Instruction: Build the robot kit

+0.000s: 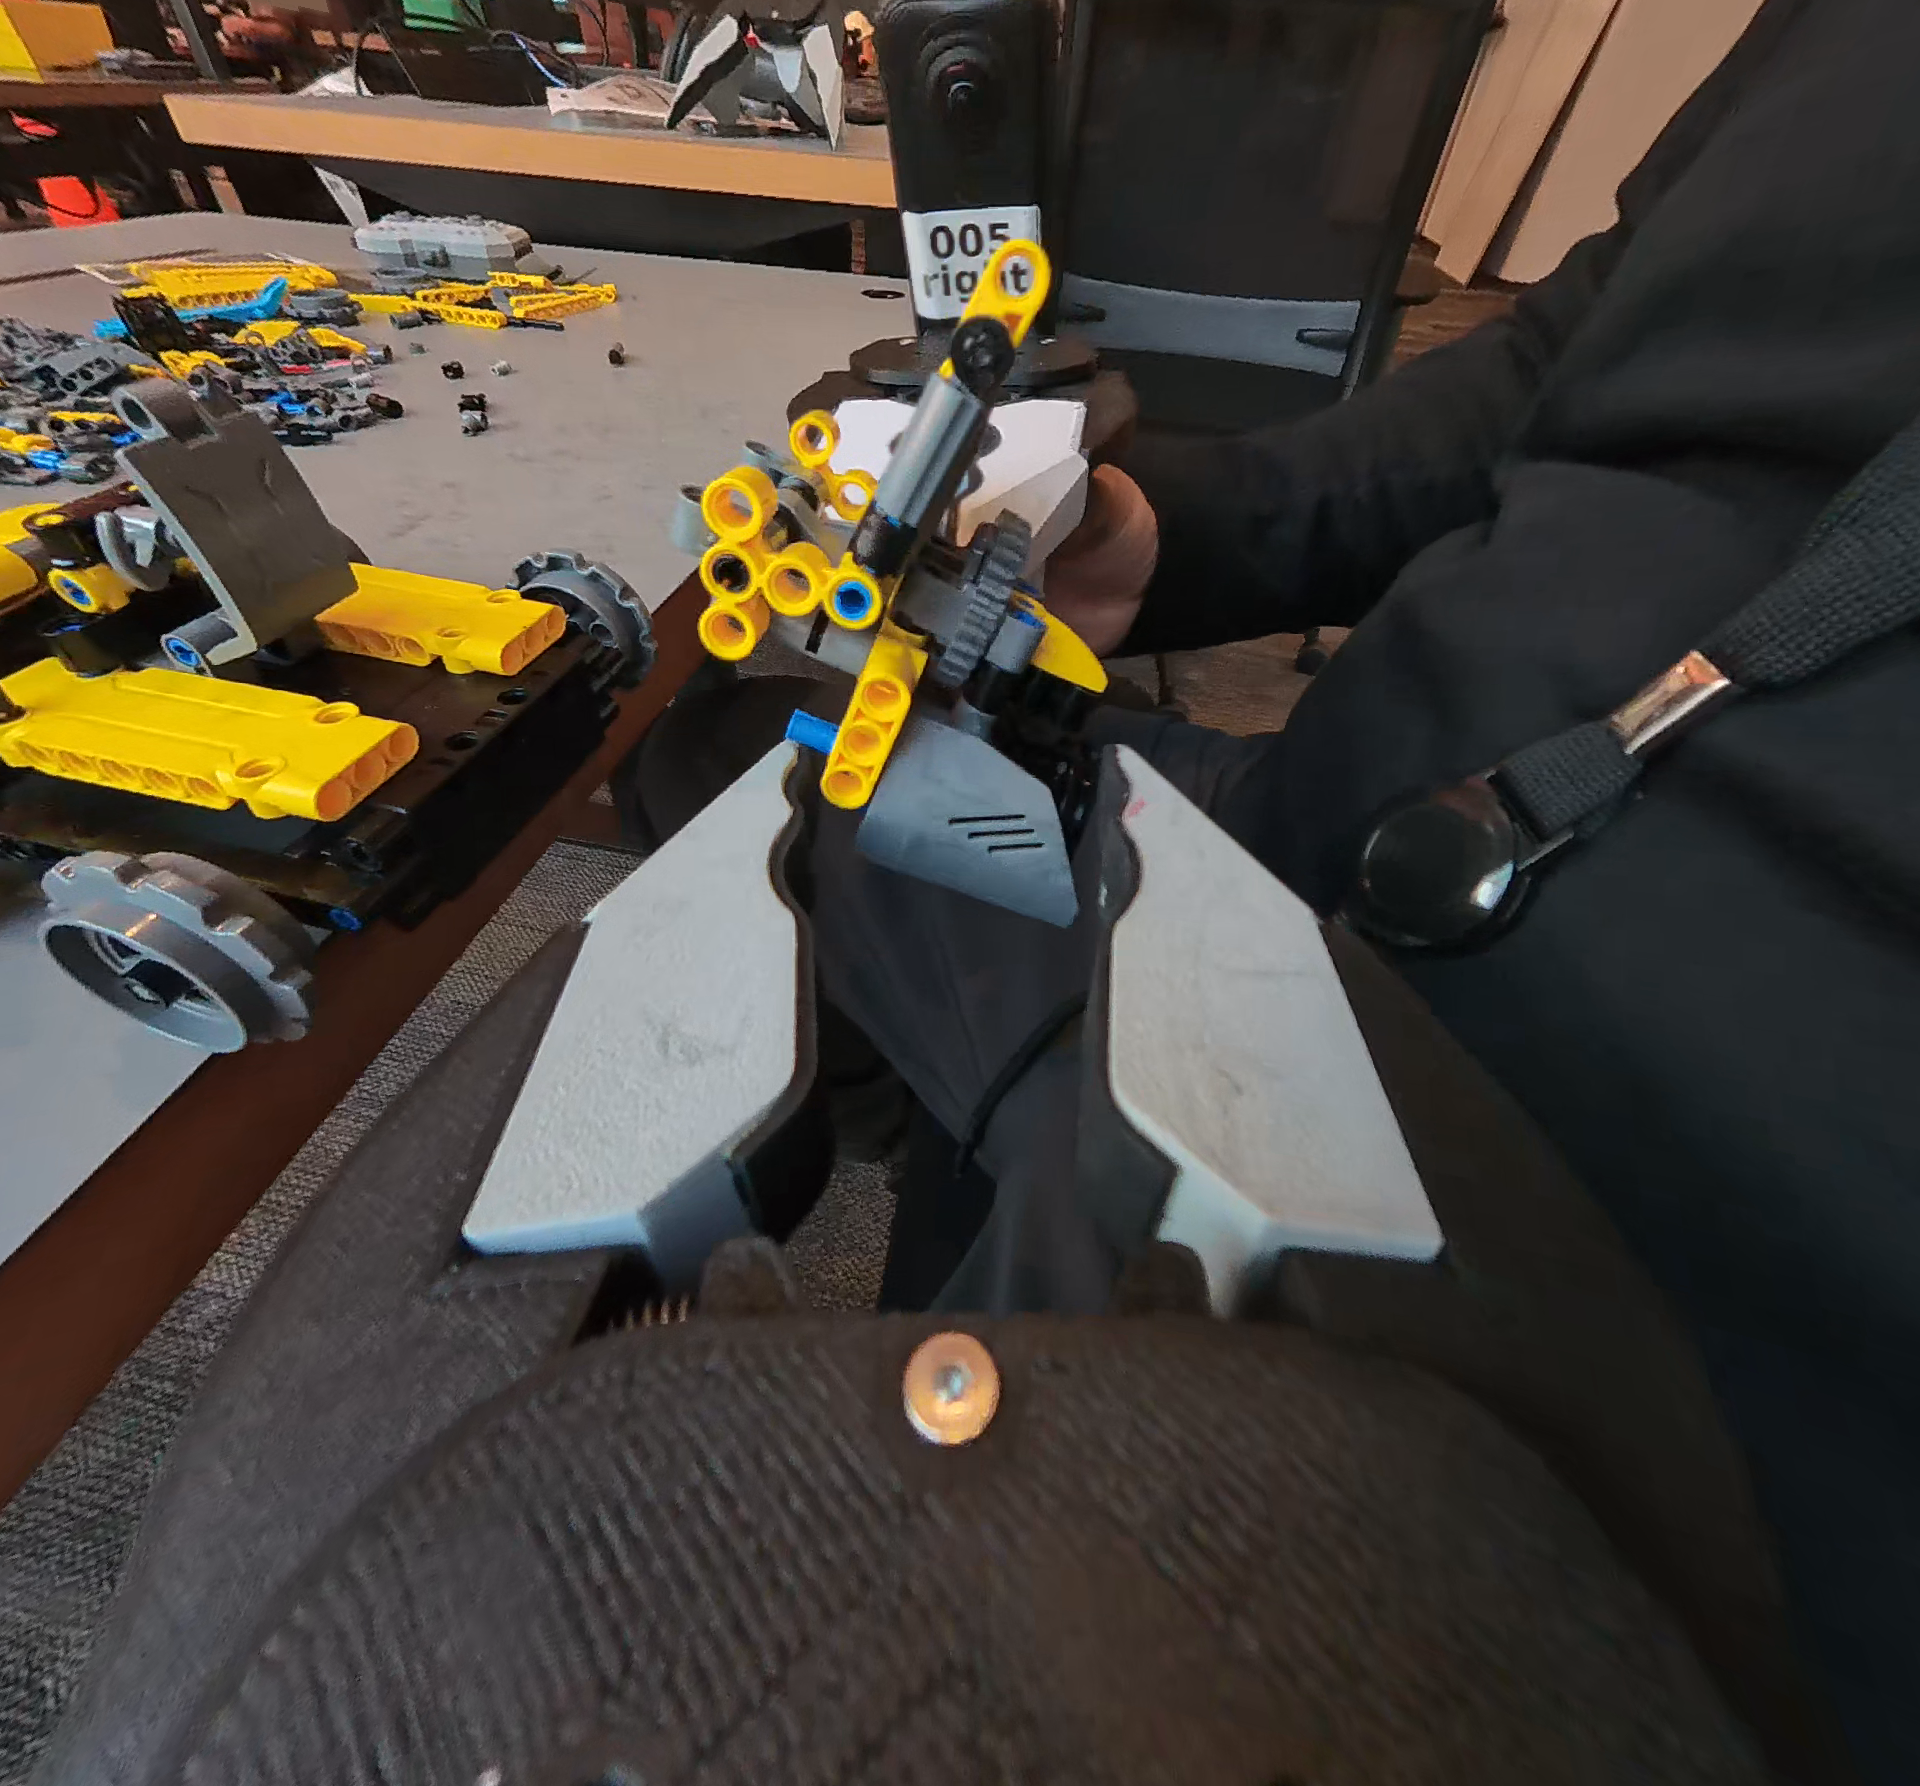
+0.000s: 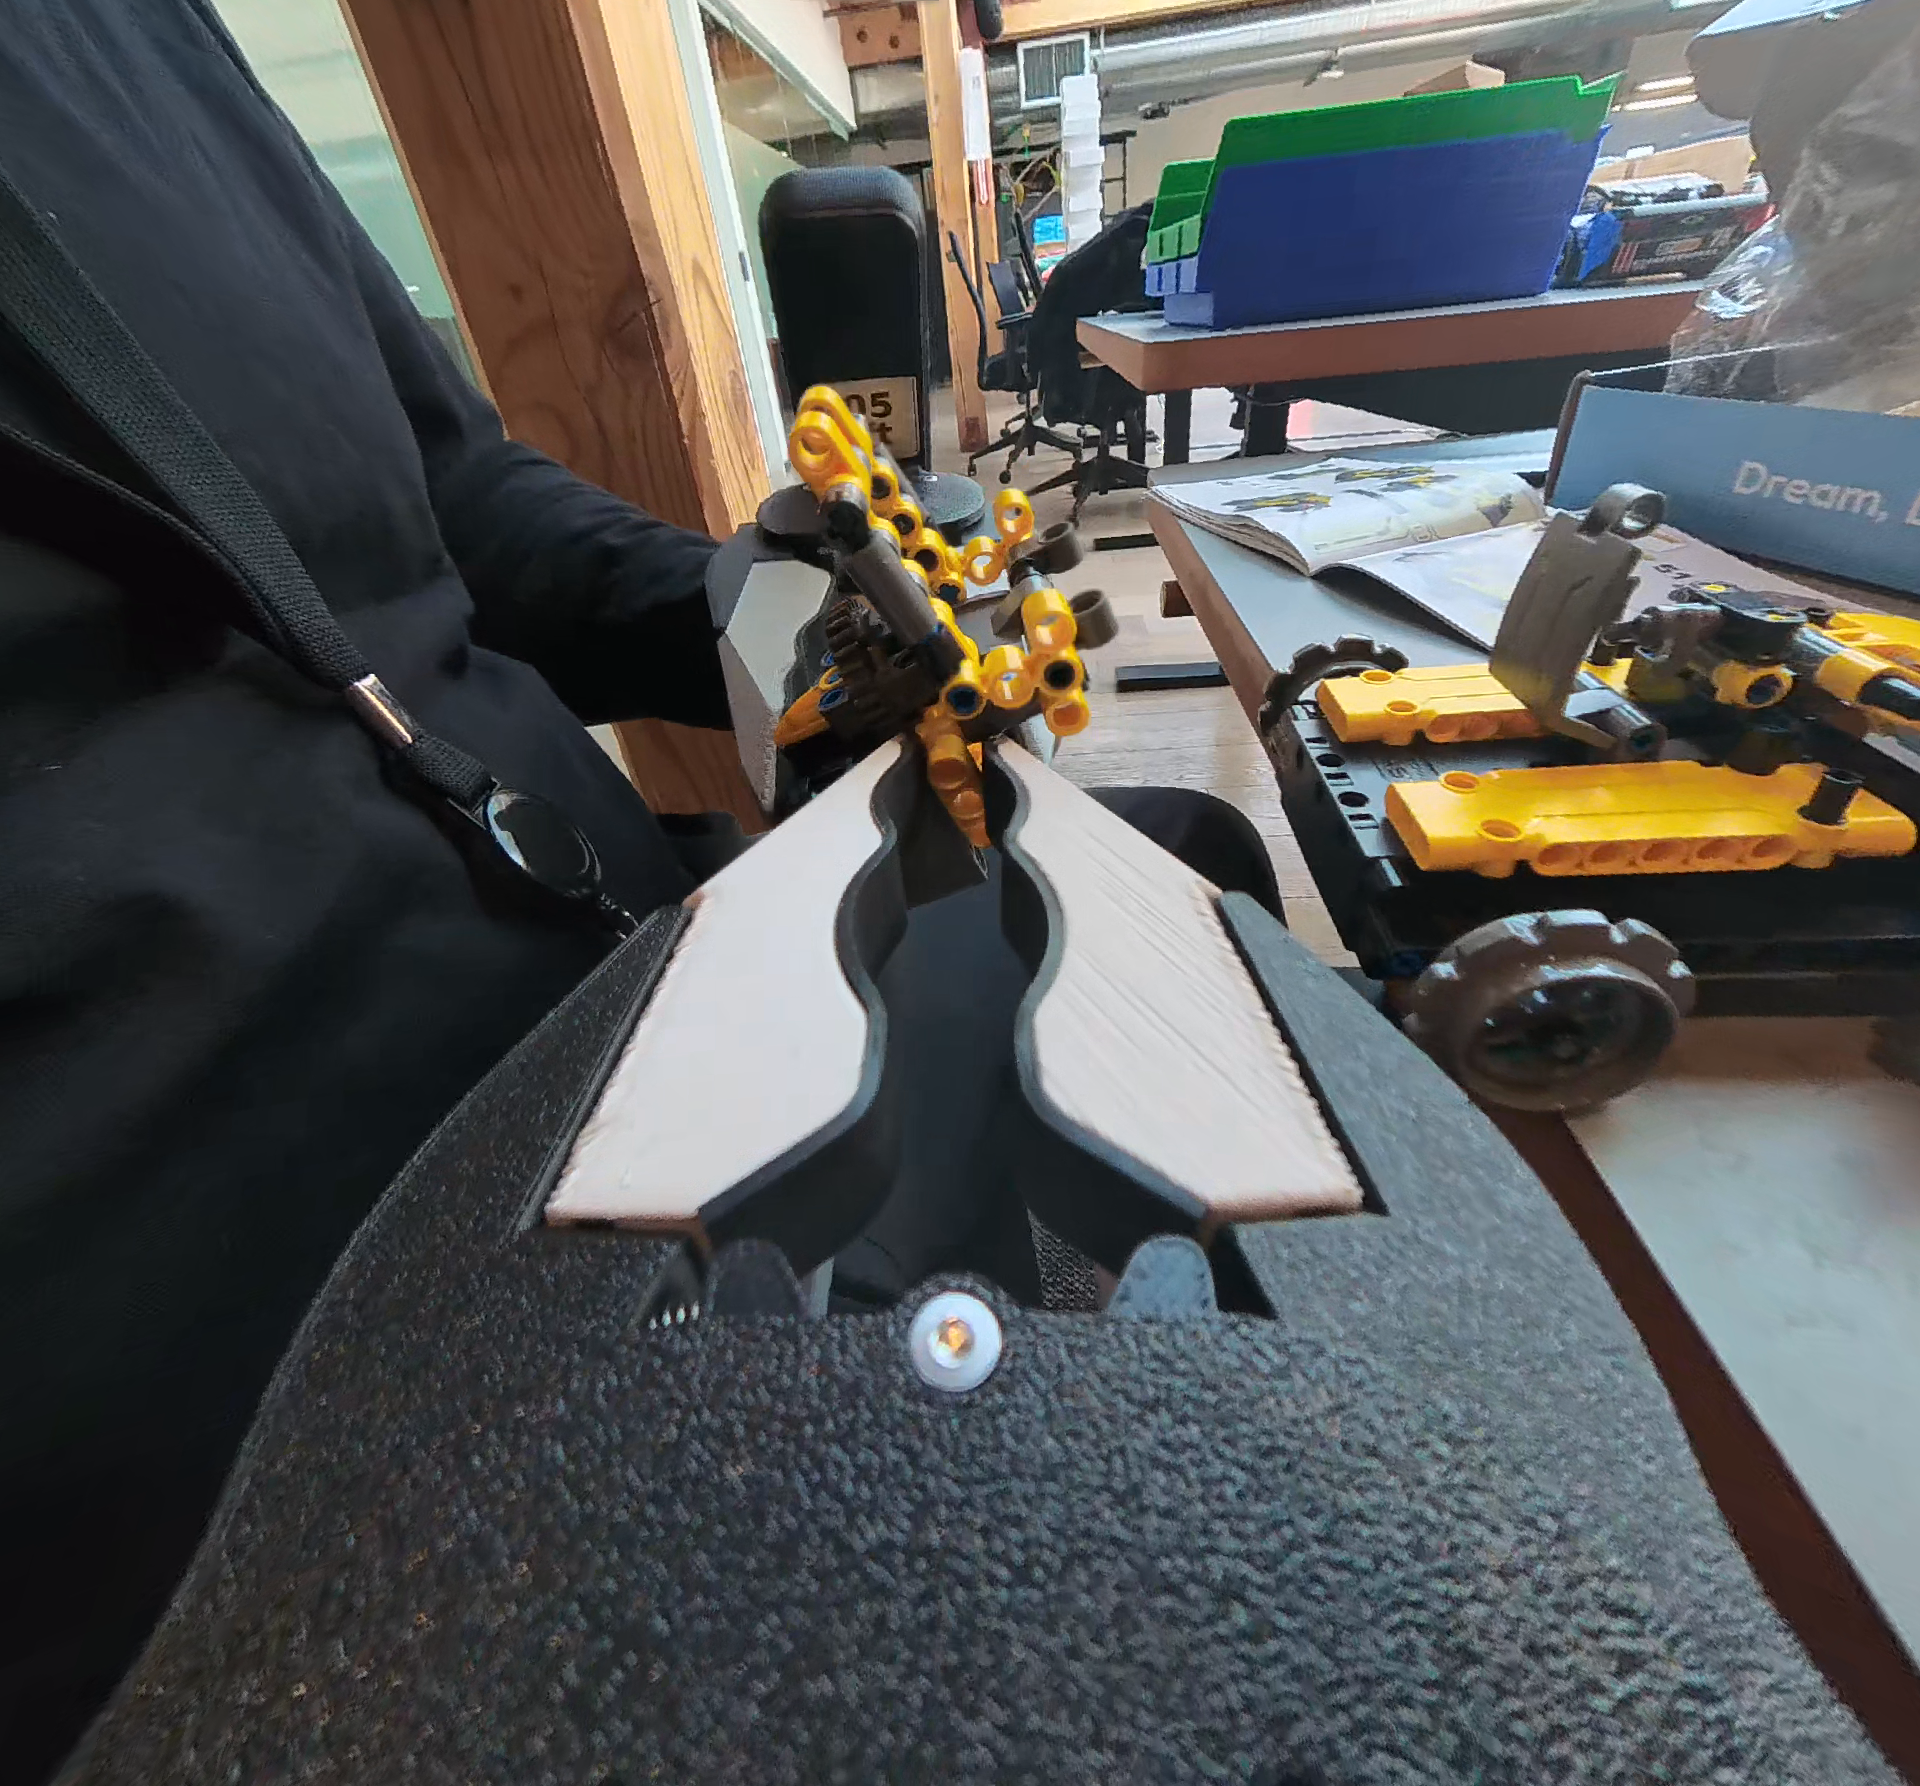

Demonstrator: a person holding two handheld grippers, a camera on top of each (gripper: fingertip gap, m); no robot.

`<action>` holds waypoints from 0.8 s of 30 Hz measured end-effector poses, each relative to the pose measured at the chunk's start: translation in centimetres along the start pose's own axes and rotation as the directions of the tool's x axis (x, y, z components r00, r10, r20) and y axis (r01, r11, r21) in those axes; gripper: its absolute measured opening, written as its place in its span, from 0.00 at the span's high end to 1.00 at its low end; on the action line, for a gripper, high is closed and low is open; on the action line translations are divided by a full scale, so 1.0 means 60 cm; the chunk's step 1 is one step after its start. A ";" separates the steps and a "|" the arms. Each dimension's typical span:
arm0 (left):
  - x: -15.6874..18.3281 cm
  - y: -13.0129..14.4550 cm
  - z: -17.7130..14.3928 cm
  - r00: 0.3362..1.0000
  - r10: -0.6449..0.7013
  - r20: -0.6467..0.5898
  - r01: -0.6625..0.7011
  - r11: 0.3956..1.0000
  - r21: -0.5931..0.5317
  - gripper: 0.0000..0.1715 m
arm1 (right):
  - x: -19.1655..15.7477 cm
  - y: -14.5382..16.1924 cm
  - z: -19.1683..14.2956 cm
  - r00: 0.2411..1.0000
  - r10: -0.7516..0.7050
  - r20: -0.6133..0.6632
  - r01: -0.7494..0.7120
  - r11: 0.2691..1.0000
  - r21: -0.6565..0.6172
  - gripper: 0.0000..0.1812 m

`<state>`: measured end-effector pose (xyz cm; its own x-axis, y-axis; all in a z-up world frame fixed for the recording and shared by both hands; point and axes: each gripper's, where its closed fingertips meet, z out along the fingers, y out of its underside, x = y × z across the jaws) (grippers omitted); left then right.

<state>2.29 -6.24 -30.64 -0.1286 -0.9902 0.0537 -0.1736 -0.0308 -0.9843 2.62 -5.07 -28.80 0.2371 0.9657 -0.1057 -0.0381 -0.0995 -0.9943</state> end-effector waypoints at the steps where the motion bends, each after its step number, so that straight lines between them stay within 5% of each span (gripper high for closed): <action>1: -0.001 0.000 -0.001 1.000 0.014 0.005 -0.014 1.000 -0.003 0.71 | 0.000 0.001 0.001 1.000 0.001 0.000 -0.001 1.000 -0.002 0.94; 14: -0.033 0.040 0.002 0.967 0.204 0.155 -0.168 0.962 -0.214 0.71 | 0.030 0.033 0.000 0.988 -0.091 -0.127 0.073 0.987 -0.142 0.92; 24: -0.032 0.046 0.000 0.966 0.216 0.145 -0.182 0.959 -0.218 0.71 | 0.034 0.050 -0.001 0.971 -0.185 -0.150 0.147 0.961 -0.233 0.93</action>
<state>2.09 -4.43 -33.46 -0.0200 -0.9825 -0.1851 -0.3557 0.1800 -0.9171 3.07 -3.41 -31.98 0.3825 0.9205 0.0795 0.2247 -0.0092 -0.9744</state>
